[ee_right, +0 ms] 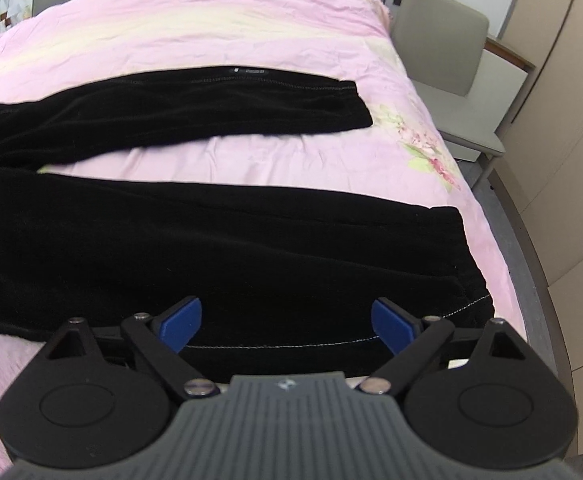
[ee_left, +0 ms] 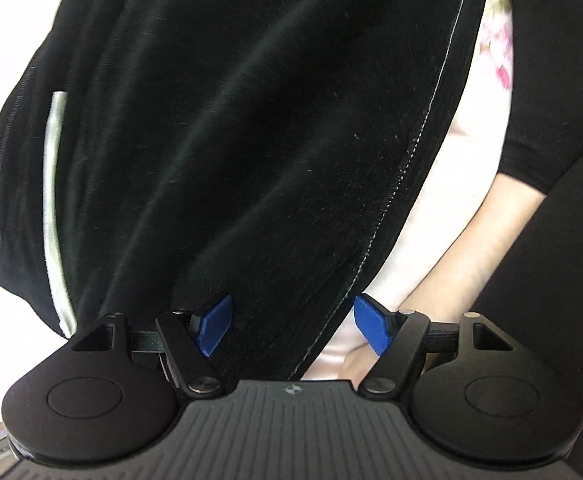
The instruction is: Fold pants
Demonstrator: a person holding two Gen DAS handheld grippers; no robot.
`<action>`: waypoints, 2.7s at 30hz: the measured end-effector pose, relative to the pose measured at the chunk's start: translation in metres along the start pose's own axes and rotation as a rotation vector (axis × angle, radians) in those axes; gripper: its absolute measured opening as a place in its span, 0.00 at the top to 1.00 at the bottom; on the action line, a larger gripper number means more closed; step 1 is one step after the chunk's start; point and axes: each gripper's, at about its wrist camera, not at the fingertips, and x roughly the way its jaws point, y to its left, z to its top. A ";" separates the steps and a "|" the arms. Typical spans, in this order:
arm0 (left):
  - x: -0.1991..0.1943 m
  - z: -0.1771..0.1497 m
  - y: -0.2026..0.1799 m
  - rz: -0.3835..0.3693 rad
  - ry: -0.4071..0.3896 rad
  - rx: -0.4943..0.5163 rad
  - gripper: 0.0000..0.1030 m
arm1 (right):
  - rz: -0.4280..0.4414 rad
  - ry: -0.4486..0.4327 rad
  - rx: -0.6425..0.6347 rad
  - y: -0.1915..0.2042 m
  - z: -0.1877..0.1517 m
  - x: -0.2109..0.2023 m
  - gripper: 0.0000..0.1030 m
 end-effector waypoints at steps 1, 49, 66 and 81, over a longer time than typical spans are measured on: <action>0.005 0.001 -0.004 0.014 0.011 0.008 0.21 | 0.001 0.008 -0.019 -0.004 0.000 0.004 0.17; -0.077 -0.053 -0.002 0.197 -0.269 -0.524 0.79 | 0.042 0.225 -1.003 0.004 -0.068 0.023 0.47; -0.128 -0.062 0.033 0.276 -0.382 -0.688 0.79 | -0.260 -0.088 -0.906 -0.010 -0.025 -0.009 0.99; -0.136 -0.006 0.159 0.391 -0.414 -0.765 0.82 | -0.430 -0.114 -0.705 0.011 0.173 0.073 0.99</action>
